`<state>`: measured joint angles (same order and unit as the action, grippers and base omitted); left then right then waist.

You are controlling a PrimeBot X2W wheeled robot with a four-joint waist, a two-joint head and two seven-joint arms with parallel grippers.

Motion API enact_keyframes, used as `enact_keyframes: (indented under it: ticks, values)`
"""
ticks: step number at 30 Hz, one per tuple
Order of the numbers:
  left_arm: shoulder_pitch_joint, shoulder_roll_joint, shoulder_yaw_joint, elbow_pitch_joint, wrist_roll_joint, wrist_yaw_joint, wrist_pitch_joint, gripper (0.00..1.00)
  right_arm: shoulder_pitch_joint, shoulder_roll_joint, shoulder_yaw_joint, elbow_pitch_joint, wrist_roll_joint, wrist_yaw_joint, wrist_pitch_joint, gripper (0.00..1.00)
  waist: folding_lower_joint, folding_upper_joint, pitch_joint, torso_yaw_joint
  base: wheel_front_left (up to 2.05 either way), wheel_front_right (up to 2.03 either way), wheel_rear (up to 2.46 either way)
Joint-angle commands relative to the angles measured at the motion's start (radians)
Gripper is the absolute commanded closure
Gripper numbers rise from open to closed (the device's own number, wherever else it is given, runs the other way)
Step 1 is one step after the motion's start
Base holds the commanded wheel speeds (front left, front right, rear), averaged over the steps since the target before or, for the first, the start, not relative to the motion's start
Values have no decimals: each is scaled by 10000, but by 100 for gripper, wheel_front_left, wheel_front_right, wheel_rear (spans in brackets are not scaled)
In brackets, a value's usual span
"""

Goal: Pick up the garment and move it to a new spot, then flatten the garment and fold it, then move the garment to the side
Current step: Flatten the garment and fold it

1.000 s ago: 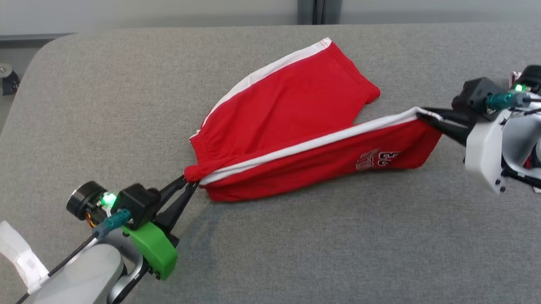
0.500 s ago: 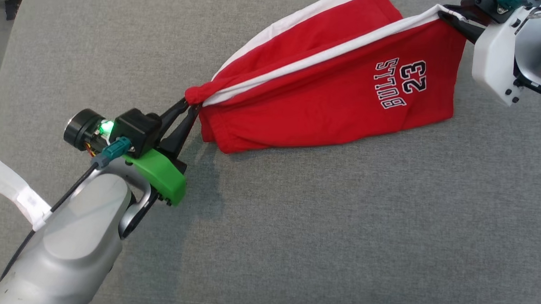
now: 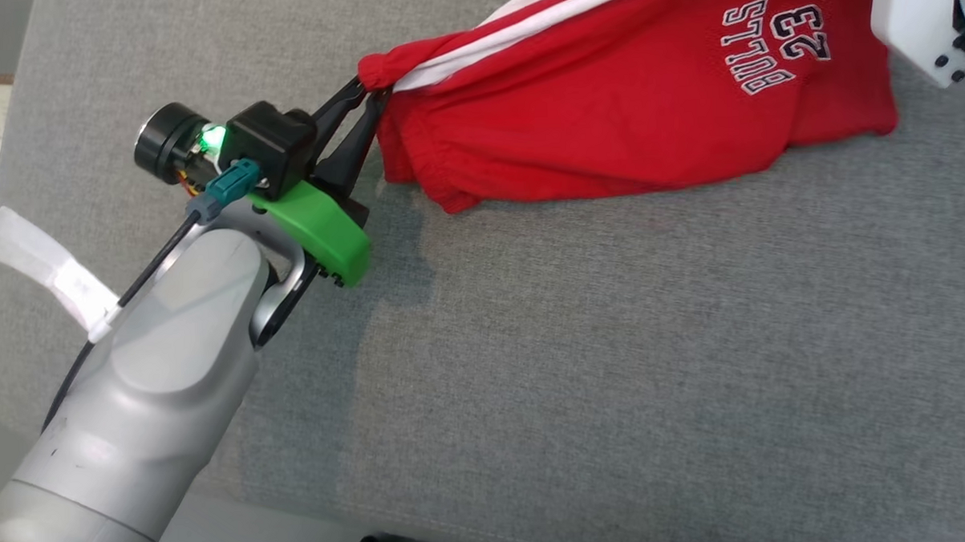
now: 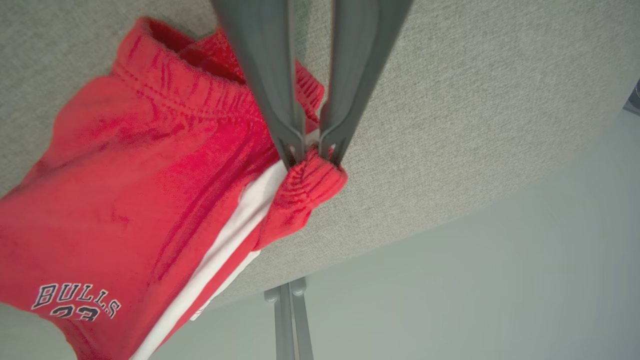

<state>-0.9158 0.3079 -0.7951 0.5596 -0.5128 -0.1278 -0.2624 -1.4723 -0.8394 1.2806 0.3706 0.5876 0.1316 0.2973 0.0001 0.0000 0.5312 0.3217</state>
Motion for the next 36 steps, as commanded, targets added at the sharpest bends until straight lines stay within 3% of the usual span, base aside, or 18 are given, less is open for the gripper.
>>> enact_keyframes:
  ticks: [1, 17, 18, 19, 20, 21, 30, 36]
  values:
    - [-217, -81, 46, 74, 84, -31, -25, 100, -117, 27, 2, 77, -191, -20, 78, 100, -1, 0, 411, 363, 0, 0, 0]
    - [-871, -824, 173, 708, 300, -34, -25, 100, -829, 407, -1, 699, -1158, -19, -245, 100, -1, 0, 1074, 611, 0, 0, 0]
    - [-892, -847, 184, 742, 301, -34, -25, 73, -921, 431, -3, 766, -1153, -20, -332, 100, -1, 0, 1093, 612, 0, 0, 0]
    - [-919, -873, 210, 784, 303, -34, -27, 53, -999, 477, -4, 853, -1126, -20, -446, 50, -1, 0, 1110, 612, 0, 0, 0]
    - [-959, -874, 297, 802, 350, -34, -27, 8, -984, 545, 0, 959, -961, -19, -466, 0, -1, 0, 1117, 604, 0, 0, 0]
    - [-979, -878, 411, 852, 380, -34, -25, 0, -946, 639, 8, 1003, -905, -19, -487, 0, -1, 0, 1121, 585, 0, 0, 0]
    - [-682, -923, 1527, 1014, 787, -30, -27, 0, -769, 996, -1, 1615, -450, -19, -883, 0, -1, 0, 775, 222, 0, 0, 0]
    - [-45, -738, 2529, 720, 1315, 67, -27, 0, -450, 1249, -5, 2406, 474, -19, -2227, 0, -1, 0, -23, -170, 0, 0, 0]
